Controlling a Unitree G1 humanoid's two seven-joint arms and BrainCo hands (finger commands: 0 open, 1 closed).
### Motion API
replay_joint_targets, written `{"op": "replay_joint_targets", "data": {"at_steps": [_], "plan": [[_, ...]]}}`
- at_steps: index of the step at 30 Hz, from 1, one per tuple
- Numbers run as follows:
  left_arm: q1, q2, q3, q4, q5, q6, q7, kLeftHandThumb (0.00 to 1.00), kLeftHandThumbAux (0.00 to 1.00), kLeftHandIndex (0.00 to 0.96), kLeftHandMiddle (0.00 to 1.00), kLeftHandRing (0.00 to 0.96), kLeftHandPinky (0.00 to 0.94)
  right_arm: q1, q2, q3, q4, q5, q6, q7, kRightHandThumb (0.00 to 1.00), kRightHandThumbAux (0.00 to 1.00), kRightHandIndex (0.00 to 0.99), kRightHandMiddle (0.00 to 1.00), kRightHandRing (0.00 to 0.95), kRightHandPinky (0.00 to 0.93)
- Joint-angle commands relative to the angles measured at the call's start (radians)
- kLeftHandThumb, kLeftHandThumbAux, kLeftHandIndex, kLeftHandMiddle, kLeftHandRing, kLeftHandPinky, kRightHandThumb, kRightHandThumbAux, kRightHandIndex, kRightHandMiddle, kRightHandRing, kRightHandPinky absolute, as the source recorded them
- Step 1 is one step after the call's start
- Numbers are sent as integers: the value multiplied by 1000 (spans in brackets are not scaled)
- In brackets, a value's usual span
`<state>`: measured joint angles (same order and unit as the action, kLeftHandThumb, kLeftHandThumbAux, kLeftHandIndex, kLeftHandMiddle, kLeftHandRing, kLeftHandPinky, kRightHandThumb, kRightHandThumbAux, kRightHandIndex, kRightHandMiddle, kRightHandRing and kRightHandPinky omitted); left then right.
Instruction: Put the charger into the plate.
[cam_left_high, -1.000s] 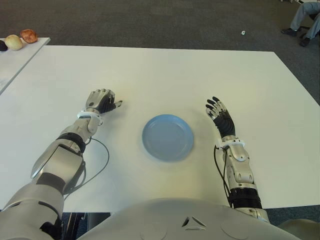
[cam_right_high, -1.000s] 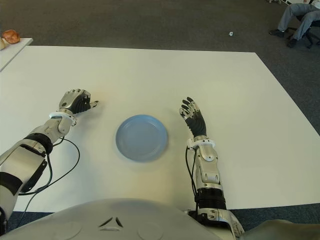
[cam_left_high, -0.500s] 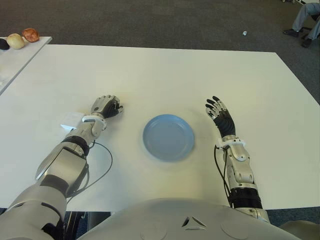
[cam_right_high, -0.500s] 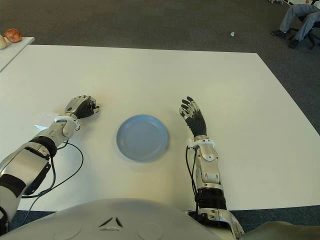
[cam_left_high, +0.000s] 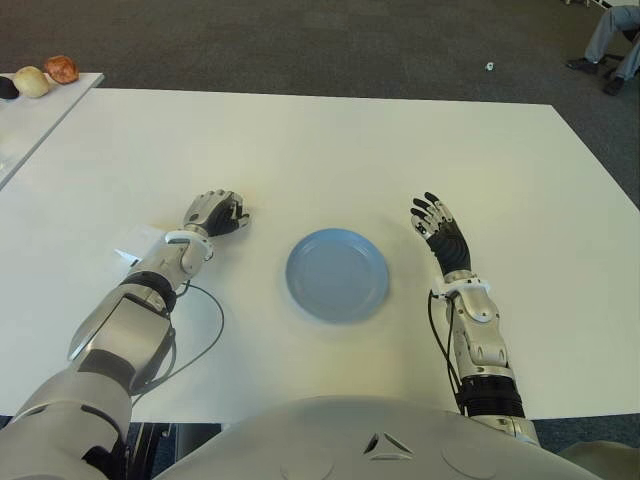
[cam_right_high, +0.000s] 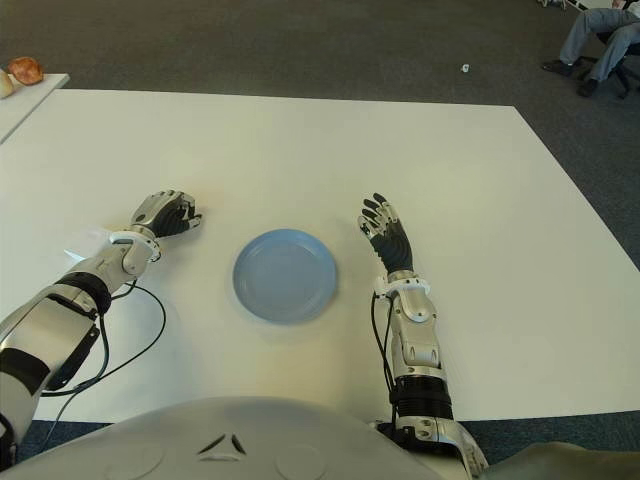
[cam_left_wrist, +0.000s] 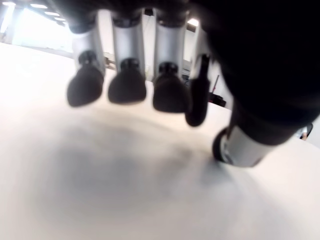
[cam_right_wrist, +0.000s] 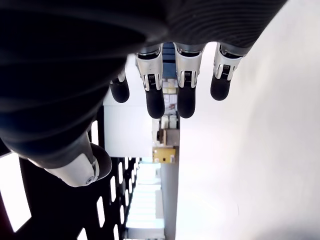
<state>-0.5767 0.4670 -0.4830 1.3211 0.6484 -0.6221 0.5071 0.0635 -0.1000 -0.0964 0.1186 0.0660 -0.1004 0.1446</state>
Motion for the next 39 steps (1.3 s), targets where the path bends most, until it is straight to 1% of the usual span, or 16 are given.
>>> {"op": "replay_joint_targets", "data": {"at_steps": [1,5,6,7,8,10,11,12,15,16,17,19,20,24,31,39], "plan": [[-8,15,-14,1,21,-26,-28,697,692,439,791,775,684,6,1,1,12,16,11,11,0,644,17,166,132,66],[-23,21,-29,1,30,-36,-79,689,699,426,643,611,510,7,1,3,20,16,5,19,0,649,18,167,135,71],[-27,22,-32,0,32,-40,-89,577,623,386,579,545,446,7,1,3,21,15,4,20,0,649,19,167,135,69],[-32,24,-37,-2,38,-48,-96,536,596,371,556,522,423,7,1,4,22,14,2,22,0,649,20,167,135,68],[-36,25,-41,-4,41,-53,-100,471,552,324,499,466,367,8,1,4,23,14,1,23,0,647,20,167,135,67],[-39,29,-46,-7,48,-65,-103,400,503,257,427,397,300,8,1,4,25,12,-1,24,0,645,21,167,135,66],[-44,38,-49,-24,51,-85,-109,389,496,245,414,385,289,8,1,6,26,10,-2,24,0,644,22,167,135,66],[-48,43,-53,-37,53,-98,-113,357,479,200,346,319,238,8,1,6,29,9,-4,24,0,640,22,166,135,64],[-57,54,-63,-62,63,-110,-122,309,456,128,242,218,155,9,2,9,32,6,-8,25,0,634,22,164,134,63],[-58,55,-66,-70,67,-111,-121,296,440,96,189,162,110,9,2,9,34,5,-9,25,0,631,23,164,134,64],[-63,56,-70,-79,73,-111,-121,291,434,85,170,142,94,9,3,10,35,5,-9,26,0,630,23,163,134,65],[-72,59,-77,-93,84,-113,-119,286,401,43,95,73,48,9,4,12,35,6,-7,27,0,627,24,163,134,70],[-75,61,-79,-98,89,-113,-118,288,370,27,61,46,30,9,5,13,34,7,-6,27,0,626,25,163,135,74],[-86,65,-90,-112,106,-116,-107,295,285,5,12,9,6,10,6,15,39,4,-8,24,0,618,27,164,137,77],[-83,100,-88,-203,111,-158,-123,299,182,0,0,0,0,8,7,13,50,10,-16,29,0,626,31,175,142,70],[-64,126,-78,-267,106,-179,-138,284,154,0,0,0,0,5,4,11,65,12,-27,38,0,630,28,166,135,63]]}}
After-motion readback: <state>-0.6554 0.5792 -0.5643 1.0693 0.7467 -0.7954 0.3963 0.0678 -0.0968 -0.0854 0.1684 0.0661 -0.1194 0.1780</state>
